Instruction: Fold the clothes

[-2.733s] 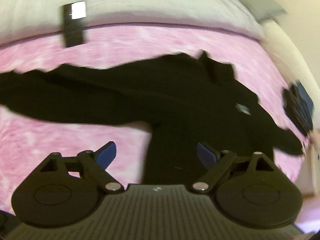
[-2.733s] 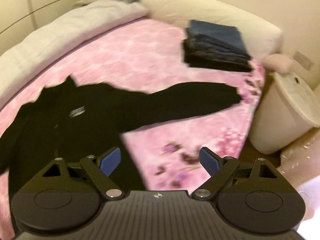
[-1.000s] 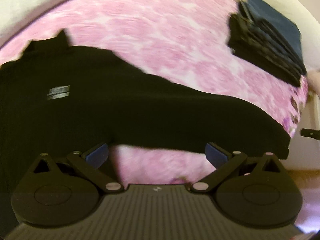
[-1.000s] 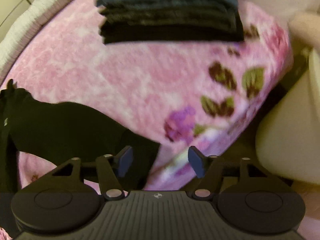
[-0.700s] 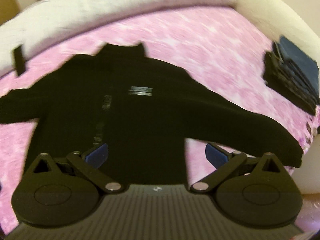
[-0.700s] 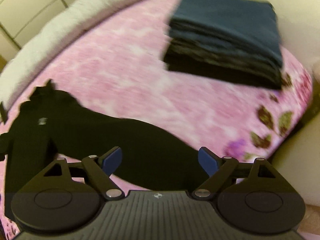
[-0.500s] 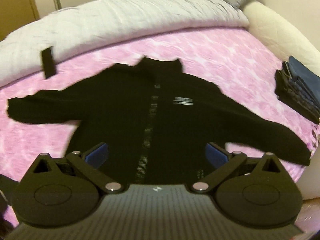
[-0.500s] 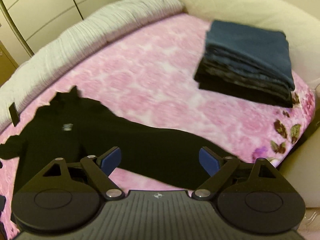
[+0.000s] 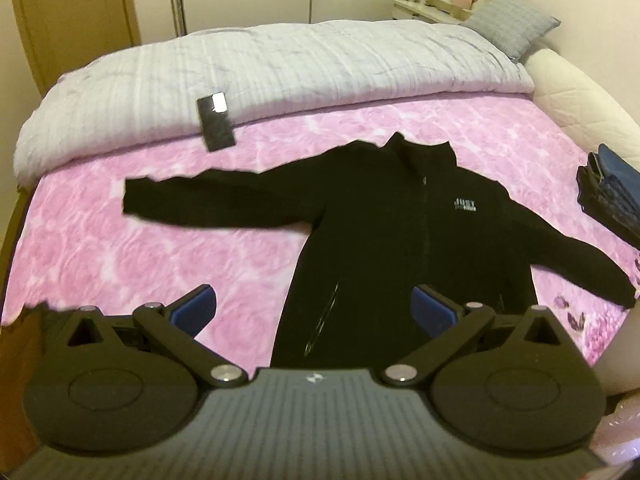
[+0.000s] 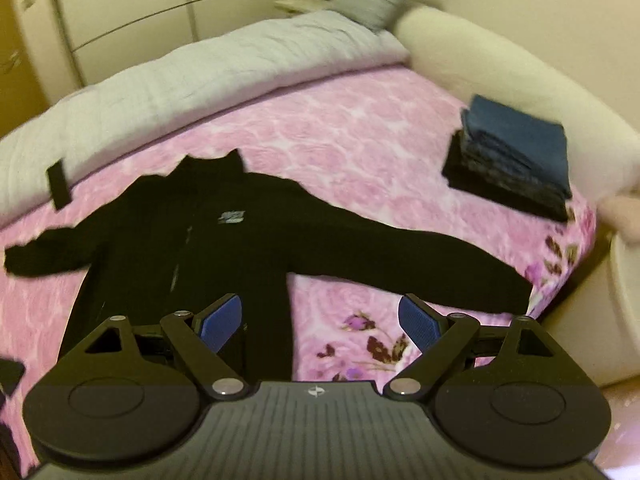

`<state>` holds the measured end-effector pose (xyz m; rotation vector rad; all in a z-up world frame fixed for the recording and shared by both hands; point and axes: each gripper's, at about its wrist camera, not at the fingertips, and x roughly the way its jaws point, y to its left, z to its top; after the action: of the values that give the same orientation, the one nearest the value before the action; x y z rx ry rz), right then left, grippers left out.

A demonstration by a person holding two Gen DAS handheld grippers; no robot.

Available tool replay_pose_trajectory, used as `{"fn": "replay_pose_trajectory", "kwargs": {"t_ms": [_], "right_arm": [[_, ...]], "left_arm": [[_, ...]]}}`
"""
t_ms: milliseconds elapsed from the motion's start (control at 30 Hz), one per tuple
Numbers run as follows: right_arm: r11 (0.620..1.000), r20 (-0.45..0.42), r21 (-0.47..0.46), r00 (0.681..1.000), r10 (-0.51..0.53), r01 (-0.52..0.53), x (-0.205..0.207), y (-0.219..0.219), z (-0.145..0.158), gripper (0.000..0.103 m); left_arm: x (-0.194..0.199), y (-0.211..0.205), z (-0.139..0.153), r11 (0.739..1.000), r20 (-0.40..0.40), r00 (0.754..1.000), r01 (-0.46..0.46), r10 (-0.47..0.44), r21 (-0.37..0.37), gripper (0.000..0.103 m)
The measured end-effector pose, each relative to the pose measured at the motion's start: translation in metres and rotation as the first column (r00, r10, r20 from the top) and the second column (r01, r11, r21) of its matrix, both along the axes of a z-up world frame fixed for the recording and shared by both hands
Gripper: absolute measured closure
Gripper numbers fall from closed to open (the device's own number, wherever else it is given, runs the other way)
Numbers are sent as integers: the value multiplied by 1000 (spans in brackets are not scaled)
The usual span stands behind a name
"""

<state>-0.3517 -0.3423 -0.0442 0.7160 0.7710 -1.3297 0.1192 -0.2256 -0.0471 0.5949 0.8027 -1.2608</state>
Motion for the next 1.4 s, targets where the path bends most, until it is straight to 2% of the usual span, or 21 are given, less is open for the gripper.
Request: {"fn": "replay_pose_trajectory", "kwargs": {"t_ms": [67,300,433,633,733,867,967,1133,1400], "right_arm": [[999,-20,17,999,28,-27,13,11,4,15],[991,-15,120,998,56,-54,36,55,-12,15],[986,-6,158,998,61,-59,41,87,-22,15],[986,0,167,1000,2,-2,54,138,-20,15],[988,-15,151,999,-38,40,72,158,-21,15],[983,-15,142,993,-119,120,112,193,-25,15],[979,-4,142,990,-144,143,141,214,-25,15],[979,-31,153,990,-134,138,186,234,-24,15],[986,-44,140,995,-84,90,210,225,-22,15]], "left_arm": [[0,18,1,1000,1,1000,-12,12,18,1],[-8,67,3,996,-5,1000,-24,24,81,1],[-10,76,-3,994,0,999,32,-32,103,1],[-1,75,-4,983,-23,985,170,-169,65,1],[14,80,-5,965,-11,967,257,-256,50,1],[54,102,-7,950,-37,951,309,-307,50,1],[86,121,-9,954,-25,956,294,-293,58,1],[126,139,-11,966,-54,967,253,-251,50,1],[171,139,-14,993,-70,992,111,-108,41,1]]}}
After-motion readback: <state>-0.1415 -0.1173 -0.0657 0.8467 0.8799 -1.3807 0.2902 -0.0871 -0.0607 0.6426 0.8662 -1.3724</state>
